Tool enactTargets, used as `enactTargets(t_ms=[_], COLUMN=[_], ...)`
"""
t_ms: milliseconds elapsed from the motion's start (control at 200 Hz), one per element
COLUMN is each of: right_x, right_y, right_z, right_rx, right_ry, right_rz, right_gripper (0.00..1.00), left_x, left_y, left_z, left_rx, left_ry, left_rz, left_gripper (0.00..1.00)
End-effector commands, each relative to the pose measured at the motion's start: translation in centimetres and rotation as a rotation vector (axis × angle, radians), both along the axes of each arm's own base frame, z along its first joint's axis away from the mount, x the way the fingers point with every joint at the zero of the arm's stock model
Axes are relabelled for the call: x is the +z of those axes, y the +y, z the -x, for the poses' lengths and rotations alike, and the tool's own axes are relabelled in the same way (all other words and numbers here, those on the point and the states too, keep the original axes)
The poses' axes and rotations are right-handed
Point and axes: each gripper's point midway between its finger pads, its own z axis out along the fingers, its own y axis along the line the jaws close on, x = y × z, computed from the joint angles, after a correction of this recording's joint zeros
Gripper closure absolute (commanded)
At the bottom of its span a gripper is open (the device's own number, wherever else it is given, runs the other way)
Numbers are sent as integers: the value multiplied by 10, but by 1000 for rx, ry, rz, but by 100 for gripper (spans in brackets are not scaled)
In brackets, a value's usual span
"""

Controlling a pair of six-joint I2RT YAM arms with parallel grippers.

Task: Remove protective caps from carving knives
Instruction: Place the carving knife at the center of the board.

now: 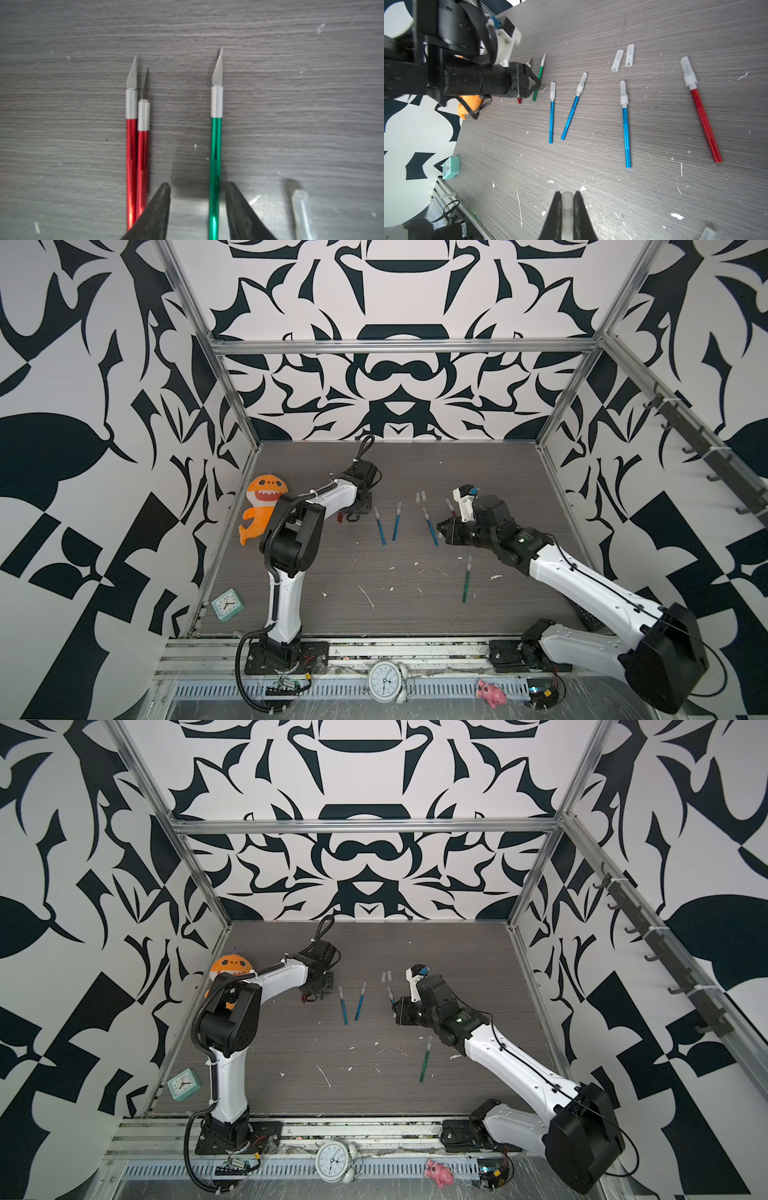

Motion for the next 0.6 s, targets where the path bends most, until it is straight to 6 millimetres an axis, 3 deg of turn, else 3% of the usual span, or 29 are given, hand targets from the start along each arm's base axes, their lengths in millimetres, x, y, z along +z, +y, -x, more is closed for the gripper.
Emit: enactTargets(t_ms=[0, 310, 450, 595], right_x=[18, 22, 27, 26], right_y=[3, 1, -2, -9], right_z=[-6, -6, -7, -14], right_rx=[-5, -7, -7, -26], right_ry=[-40, -49, -66, -80], right_rz=[-10, -1, 16, 72], right_gripper=[100, 100, 100, 100], left_x=[50, 113, 117, 103], left_y=[-13, -19, -18, -18], left_z=[-5, -1, 4, 7], left_rx=[-17, -23, -13, -14], left_ry=[-75, -182, -177, -147], left_rz=[58, 139, 156, 150], left_gripper=[52, 50, 47, 42])
